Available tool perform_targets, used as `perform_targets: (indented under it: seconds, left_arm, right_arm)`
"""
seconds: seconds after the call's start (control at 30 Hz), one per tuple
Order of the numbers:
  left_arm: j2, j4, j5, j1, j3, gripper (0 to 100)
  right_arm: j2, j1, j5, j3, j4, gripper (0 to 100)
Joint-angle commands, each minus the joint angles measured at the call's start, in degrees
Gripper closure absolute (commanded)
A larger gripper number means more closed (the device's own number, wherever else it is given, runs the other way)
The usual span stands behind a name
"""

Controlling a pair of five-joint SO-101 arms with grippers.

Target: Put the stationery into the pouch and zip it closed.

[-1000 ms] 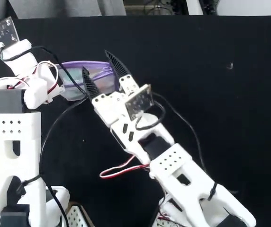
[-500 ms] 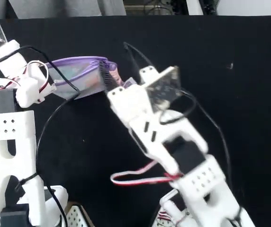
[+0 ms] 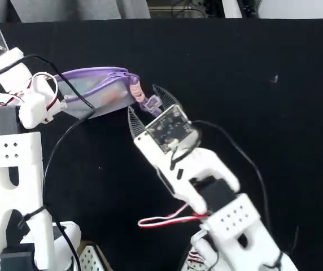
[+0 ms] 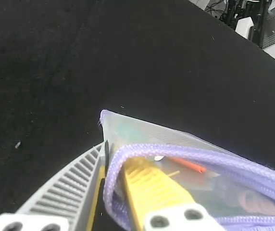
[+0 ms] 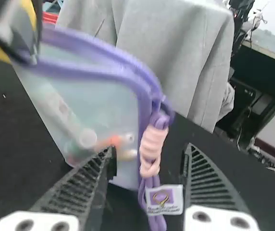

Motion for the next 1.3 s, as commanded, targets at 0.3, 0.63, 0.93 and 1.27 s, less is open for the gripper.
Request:
perform_targets:
  seconds: [0.3, 0.63, 0.93, 1.27]
  left_arm:
    - [-0.6, -0.9, -0.6, -0.8, -0.1, 97]
    - [-0.5, -0.9, -0.7, -0.8, -0.1, 97]
    - [-0.2, -0.9, -0.7, -0.8, 0.0, 97]
    - [-0.6, -1.3, -0.7, -0.8, 1.5, 97]
  right_arm:
    - [17.3, 3.2, -5.1, 4.4, -29.5, 79.4]
    - [24.3, 4.7, -9.1, 0.8, -30.5, 82.7]
    - [20.9, 4.8, -9.1, 1.3, -30.4, 88.1]
    - [19.2, 4.7, -9.1, 1.6, -30.9, 82.2]
